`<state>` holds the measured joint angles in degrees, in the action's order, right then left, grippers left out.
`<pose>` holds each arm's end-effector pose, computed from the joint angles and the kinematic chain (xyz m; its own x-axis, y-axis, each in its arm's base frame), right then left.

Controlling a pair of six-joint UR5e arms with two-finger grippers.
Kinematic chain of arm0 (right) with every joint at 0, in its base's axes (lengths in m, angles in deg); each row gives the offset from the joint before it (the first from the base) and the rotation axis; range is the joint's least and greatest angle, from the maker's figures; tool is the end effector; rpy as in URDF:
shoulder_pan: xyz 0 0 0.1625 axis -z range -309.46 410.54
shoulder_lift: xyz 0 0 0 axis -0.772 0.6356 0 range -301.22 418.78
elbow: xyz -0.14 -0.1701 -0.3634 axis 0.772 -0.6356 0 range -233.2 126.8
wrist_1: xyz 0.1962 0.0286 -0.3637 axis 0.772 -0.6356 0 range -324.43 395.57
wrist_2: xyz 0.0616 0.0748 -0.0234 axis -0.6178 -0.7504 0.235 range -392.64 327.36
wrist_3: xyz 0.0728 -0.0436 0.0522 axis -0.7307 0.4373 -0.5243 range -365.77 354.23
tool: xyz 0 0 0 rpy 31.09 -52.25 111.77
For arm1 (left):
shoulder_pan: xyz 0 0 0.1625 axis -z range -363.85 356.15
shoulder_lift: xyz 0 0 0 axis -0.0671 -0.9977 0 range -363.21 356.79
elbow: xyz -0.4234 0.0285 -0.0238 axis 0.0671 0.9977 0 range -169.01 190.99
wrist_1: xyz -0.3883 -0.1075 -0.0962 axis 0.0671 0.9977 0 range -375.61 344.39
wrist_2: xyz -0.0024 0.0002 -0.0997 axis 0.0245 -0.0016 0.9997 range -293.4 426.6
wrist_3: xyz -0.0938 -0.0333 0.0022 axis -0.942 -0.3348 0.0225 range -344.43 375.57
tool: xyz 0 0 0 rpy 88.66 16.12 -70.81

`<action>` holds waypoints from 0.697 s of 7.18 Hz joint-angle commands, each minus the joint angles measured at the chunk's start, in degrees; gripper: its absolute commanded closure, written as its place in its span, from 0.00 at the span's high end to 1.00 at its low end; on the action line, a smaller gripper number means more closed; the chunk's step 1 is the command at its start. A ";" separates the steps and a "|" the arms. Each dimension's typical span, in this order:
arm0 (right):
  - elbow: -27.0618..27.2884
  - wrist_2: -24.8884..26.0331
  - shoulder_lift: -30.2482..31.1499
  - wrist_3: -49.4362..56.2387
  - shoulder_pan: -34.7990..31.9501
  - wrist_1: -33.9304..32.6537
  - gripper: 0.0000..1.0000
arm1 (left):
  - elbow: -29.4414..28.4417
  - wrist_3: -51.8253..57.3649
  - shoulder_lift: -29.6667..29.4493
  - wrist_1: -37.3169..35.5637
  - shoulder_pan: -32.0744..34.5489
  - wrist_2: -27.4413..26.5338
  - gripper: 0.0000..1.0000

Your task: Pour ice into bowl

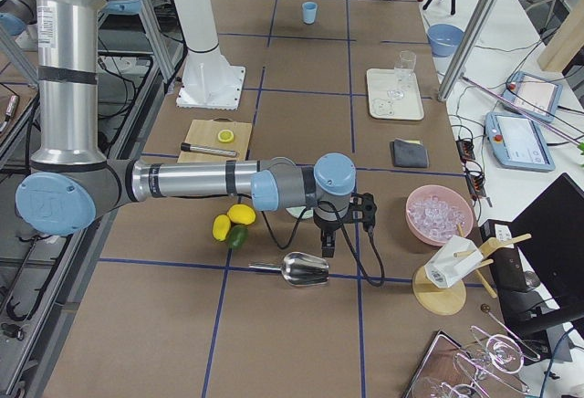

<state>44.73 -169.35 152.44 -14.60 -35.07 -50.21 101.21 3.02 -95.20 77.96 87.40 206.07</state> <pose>0.0244 -0.4759 0.6102 0.6791 -0.0064 0.7340 -0.0288 0.9990 0.0354 -0.0687 -0.5111 0.6265 0.6310 -0.1553 -0.7601 0.1628 0.9845 -0.0660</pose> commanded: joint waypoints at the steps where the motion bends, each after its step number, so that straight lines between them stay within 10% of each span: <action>1: 0.51 0.04 -0.06 -0.13 0.00 0.00 1.00 | 4.82 2.07 7.19 4.82 -0.54 -1.03 1.00; 5: 0.24 0.30 0.20 0.04 0.00 0.00 1.00 | 5.49 7.75 7.27 4.53 -0.81 -7.42 1.00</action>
<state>44.81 -169.21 152.53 -14.69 -35.07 -50.28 106.43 6.66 -88.06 82.65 86.75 201.88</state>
